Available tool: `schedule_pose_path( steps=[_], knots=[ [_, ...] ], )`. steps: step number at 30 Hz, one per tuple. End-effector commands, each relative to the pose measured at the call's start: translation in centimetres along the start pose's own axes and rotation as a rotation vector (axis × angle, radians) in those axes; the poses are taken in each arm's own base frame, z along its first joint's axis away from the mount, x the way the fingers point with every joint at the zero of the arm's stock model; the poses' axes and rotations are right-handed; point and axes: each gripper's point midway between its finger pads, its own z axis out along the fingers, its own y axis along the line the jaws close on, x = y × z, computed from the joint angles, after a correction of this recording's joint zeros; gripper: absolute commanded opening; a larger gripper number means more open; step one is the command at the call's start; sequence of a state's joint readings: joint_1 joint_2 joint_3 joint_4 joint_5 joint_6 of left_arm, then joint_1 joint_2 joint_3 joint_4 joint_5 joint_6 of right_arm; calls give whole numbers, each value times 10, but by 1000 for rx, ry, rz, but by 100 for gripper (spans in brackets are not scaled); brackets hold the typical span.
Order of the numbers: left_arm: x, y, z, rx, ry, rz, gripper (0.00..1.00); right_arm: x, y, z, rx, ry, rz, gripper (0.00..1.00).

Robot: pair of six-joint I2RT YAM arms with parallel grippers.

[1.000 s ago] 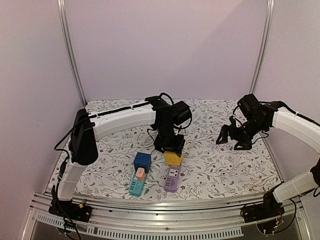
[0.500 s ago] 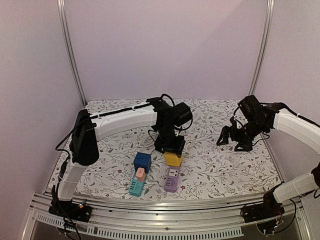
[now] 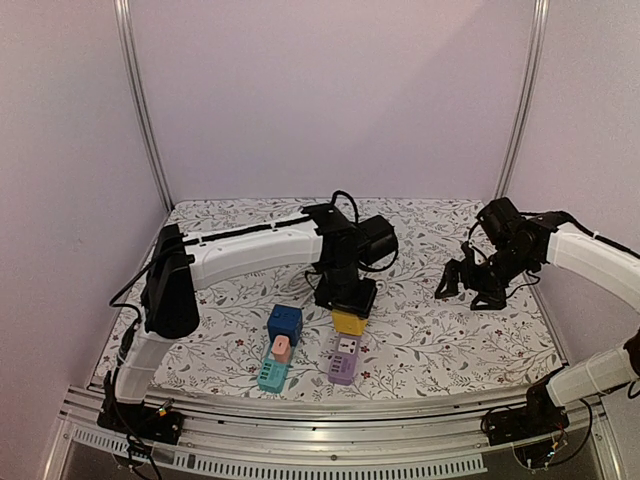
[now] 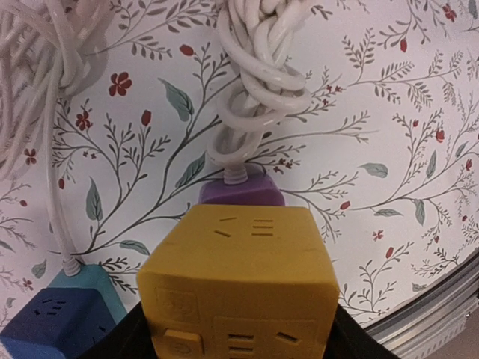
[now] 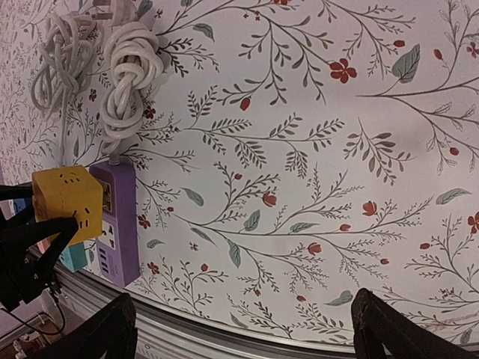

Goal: Insert the plug

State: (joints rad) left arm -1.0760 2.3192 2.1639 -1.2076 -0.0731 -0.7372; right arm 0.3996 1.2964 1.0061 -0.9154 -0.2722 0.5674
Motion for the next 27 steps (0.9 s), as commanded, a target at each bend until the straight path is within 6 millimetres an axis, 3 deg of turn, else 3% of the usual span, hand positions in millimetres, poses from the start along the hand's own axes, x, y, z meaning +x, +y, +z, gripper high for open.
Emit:
schedule_pose_path(
  steps=[1,13,27],
  knots=[
    [14,-8,14,-47,16,19,0,3,-1,-1,-12,-8,6,99],
    [23,-2,21,-123,6,39,0,12,-7,2,-12,6,14,99],
    [26,-12,28,-33,16,23,0,15,-9,5,-8,15,13,99]
  ],
)
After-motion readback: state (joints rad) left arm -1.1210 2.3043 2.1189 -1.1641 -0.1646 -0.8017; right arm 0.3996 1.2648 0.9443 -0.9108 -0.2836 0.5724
